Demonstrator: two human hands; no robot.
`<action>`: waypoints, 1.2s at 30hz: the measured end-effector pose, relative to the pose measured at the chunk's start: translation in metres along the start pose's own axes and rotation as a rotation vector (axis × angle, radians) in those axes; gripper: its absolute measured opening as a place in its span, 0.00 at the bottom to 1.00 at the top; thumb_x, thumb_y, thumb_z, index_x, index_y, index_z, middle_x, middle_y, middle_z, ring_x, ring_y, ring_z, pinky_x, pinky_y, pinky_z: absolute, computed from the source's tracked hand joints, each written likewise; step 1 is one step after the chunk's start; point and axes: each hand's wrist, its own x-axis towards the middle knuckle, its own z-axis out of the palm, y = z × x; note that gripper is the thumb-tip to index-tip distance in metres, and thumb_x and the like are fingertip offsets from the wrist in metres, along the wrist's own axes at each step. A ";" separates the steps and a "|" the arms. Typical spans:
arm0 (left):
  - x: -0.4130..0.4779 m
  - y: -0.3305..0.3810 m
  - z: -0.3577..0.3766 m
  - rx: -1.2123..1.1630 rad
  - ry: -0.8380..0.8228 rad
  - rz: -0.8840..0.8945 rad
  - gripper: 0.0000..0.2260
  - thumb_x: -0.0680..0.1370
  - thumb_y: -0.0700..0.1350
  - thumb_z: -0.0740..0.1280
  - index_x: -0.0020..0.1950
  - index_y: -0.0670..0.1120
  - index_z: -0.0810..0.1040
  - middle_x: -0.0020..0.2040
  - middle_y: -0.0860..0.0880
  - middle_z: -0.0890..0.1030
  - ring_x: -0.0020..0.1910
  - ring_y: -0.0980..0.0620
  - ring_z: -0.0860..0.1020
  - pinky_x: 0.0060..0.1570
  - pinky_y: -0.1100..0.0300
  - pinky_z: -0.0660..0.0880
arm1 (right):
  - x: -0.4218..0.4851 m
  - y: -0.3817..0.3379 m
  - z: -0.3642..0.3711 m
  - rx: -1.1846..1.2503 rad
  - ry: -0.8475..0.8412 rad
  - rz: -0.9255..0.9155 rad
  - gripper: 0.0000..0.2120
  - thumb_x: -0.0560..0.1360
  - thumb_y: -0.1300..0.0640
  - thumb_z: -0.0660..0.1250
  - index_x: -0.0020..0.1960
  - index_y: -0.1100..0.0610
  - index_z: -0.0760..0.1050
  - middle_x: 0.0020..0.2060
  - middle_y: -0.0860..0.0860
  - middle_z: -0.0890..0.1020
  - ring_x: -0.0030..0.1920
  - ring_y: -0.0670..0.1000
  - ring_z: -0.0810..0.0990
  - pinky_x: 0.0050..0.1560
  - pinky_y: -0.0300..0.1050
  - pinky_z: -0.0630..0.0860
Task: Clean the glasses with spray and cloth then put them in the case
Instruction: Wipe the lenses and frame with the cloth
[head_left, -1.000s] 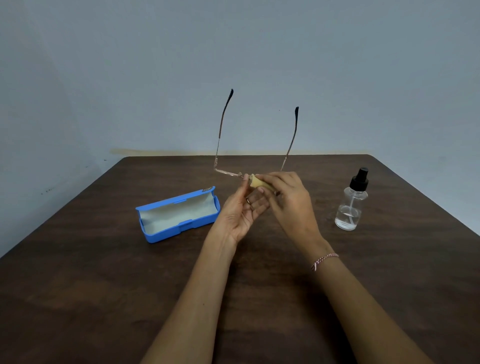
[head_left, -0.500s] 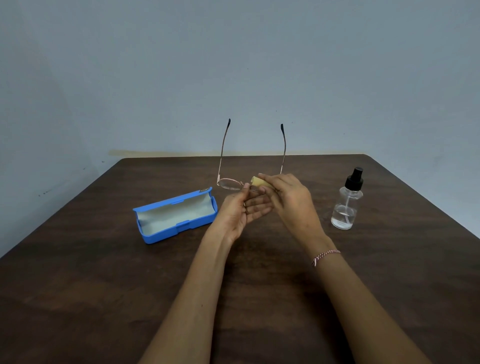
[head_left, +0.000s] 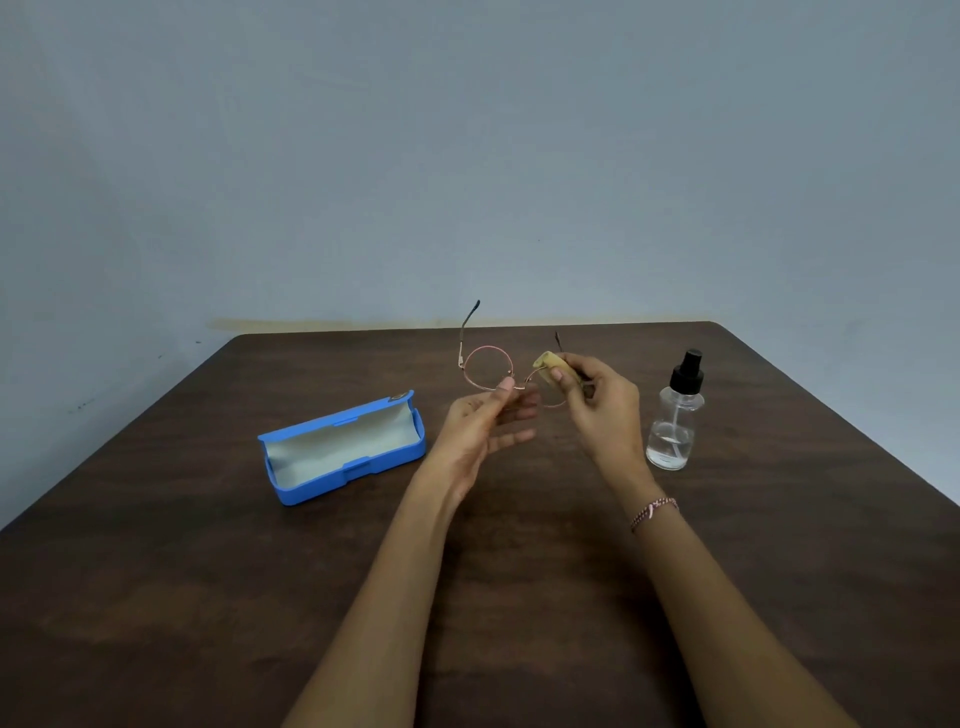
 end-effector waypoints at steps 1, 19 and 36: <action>0.000 0.002 -0.002 -0.033 0.007 0.008 0.12 0.78 0.47 0.64 0.54 0.41 0.80 0.48 0.45 0.84 0.49 0.51 0.81 0.42 0.58 0.81 | 0.000 0.000 -0.001 0.012 0.020 0.026 0.12 0.76 0.59 0.66 0.58 0.61 0.78 0.47 0.50 0.81 0.46 0.45 0.77 0.41 0.21 0.68; 0.019 0.003 -0.008 -0.423 -0.383 0.088 0.32 0.59 0.58 0.79 0.62 0.58 0.76 0.58 0.47 0.81 0.47 0.53 0.82 0.32 0.61 0.80 | 0.009 0.010 -0.008 0.043 -0.023 0.096 0.12 0.79 0.56 0.62 0.58 0.60 0.78 0.44 0.50 0.81 0.46 0.46 0.78 0.40 0.29 0.71; 0.015 0.007 -0.018 -0.284 -0.425 0.042 0.36 0.57 0.57 0.80 0.62 0.53 0.74 0.59 0.48 0.81 0.48 0.45 0.83 0.38 0.57 0.82 | 0.011 0.005 -0.016 -0.006 -0.082 0.086 0.12 0.79 0.54 0.62 0.57 0.58 0.79 0.43 0.50 0.82 0.46 0.47 0.79 0.42 0.35 0.72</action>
